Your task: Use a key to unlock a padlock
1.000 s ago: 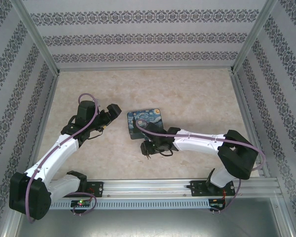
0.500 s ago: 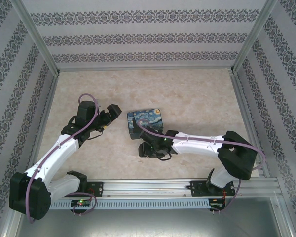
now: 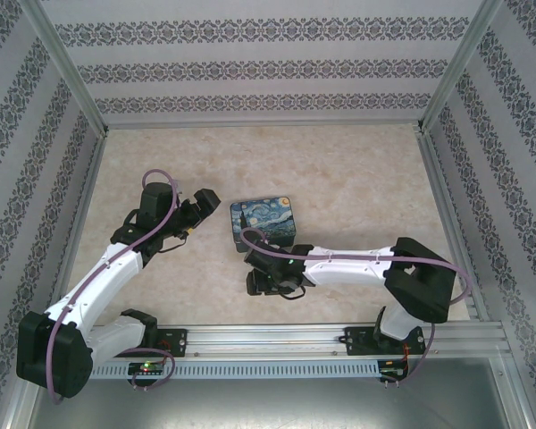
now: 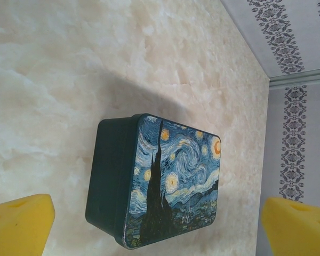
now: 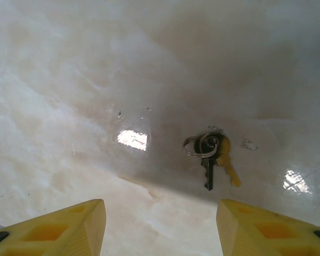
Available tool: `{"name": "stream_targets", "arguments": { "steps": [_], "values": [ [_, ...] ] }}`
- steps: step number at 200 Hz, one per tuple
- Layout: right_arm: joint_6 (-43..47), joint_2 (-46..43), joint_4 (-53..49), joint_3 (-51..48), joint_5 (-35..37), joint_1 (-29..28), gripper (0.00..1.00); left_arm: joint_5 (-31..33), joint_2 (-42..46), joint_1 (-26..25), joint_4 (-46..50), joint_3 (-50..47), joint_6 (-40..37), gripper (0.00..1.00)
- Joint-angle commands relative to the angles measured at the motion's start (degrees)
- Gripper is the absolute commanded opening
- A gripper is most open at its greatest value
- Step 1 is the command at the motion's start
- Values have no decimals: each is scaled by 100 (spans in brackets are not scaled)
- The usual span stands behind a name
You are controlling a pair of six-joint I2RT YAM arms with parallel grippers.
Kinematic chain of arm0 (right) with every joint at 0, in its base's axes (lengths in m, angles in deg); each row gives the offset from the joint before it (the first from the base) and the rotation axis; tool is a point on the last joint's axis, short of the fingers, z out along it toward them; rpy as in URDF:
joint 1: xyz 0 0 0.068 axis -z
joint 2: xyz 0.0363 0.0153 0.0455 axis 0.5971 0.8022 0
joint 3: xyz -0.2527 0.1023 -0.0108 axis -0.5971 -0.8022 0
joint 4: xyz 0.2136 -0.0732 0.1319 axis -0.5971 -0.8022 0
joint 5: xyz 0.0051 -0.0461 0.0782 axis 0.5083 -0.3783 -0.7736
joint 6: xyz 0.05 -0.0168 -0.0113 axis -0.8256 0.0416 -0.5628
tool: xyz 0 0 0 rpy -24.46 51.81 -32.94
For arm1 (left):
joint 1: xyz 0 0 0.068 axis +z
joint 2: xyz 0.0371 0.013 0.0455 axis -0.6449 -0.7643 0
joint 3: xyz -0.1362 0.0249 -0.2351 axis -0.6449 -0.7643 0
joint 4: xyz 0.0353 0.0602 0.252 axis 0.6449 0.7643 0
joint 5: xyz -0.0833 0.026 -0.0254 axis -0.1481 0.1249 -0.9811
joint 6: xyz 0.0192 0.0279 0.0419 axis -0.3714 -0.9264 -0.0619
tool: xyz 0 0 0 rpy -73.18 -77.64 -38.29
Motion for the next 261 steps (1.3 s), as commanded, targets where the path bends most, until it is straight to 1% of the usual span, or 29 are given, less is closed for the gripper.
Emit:
{"name": "stream_targets", "arguments": {
  "steps": [1, 116, 165, 200, 215, 237, 249, 261],
  "values": [
    [-96, 122, 90, 26, 60, -50, 58, -67, 58, 64, 4, -41, 30, 100],
    [-13, 529, 340, 261, -205, -48, 57, -30, 21, 67, -10, -49, 30, 99],
    [44, 593, 327, 627, -324, -85, 56, -25, 28, 64, -36, -75, 56, 100],
    [199, 809, 302, 1003, -388, -92, 56, -34, 26, 65, -45, -85, 74, 100],
    [336, 807, 304, 1087, -381, -94, 56, -27, 48, 66, -10, -85, 66, 99],
    [647, 567, 125, 1051, -213, -86, 56, -24, 74, 68, 16, -74, 39, 100],
    [1013, 380, -121, 1023, -65, -68, 55, -39, 75, 66, 19, -74, 30, 100],
    [1592, 188, -374, 957, 119, -54, 55, -57, 75, 68, 23, -72, 30, 100]
  ]
}}
